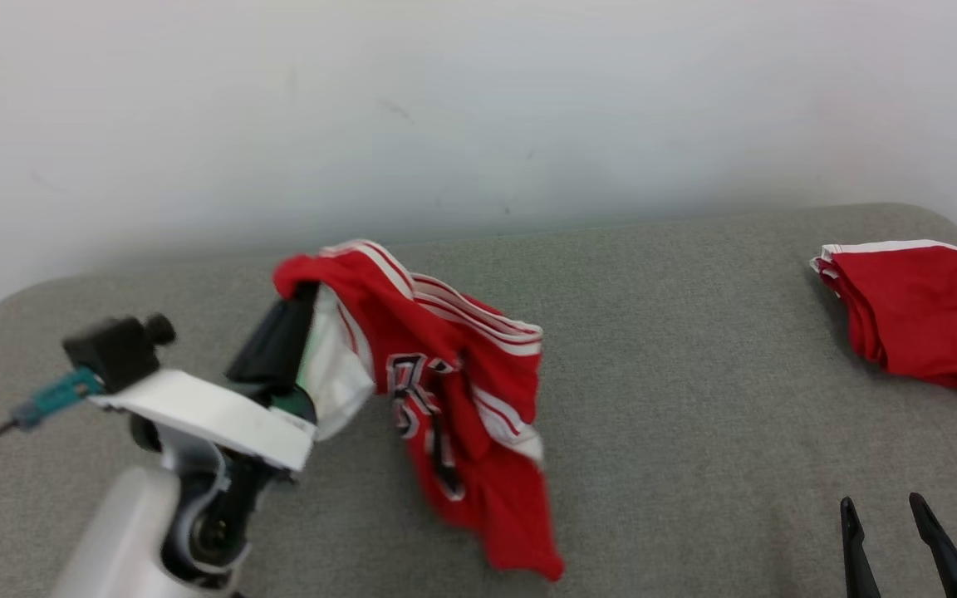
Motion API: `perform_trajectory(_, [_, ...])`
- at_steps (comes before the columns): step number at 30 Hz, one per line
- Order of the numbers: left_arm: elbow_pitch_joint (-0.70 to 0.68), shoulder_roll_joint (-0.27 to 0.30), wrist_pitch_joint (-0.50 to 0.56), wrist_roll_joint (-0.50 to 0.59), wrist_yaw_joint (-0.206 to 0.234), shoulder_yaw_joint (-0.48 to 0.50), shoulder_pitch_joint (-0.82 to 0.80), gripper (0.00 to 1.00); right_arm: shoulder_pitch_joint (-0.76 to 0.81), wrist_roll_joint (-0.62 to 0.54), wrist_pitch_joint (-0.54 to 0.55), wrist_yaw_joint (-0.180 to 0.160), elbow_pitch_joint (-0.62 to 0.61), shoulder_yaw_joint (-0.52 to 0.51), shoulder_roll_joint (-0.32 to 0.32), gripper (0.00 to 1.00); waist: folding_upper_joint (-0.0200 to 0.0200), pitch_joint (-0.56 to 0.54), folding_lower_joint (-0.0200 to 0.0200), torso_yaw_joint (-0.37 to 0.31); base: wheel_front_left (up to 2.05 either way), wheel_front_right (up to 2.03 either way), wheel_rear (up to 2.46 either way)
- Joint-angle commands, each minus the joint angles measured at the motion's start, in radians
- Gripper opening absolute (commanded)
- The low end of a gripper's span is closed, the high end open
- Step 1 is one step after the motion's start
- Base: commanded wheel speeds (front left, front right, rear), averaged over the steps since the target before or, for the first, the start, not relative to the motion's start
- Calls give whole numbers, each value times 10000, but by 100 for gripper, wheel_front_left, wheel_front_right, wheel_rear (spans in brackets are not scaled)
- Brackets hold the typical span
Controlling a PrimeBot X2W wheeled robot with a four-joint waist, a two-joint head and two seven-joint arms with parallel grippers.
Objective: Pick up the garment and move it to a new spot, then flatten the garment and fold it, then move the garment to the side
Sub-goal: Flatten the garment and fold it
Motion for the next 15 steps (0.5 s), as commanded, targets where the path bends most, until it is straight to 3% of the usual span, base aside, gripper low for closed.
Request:
perform_trajectory(1, [-236, 300, 252, -91, 190, 191, -327, 0, 0, 89, -27, -21, 2, 7, -15, 100, 0, -39, 0, 37, 0, 0, 0])
perform_trajectory(9, [-871, 1893, 2148, 176, 1213, 908, -2189, 0, -75, 114, -27, -21, 42, 16, -16, 100, 0, -98, 0, -8, 0, 0, 0])
perform_trajectory(12, [-934, 2232, 2667, 458, 1378, 779, -2828, 0, -66, 141, -27, -21, 50, 28, -15, 100, 0, -91, 0, -47, 0, 0, 0])
perform_trajectory(15, [-911, 2176, 3143, 622, 1454, 394, -3248, 0, -96, 186, -27, -21, 86, 44, -16, 100, 0, -81, 0, -83, 0, 0, 0])
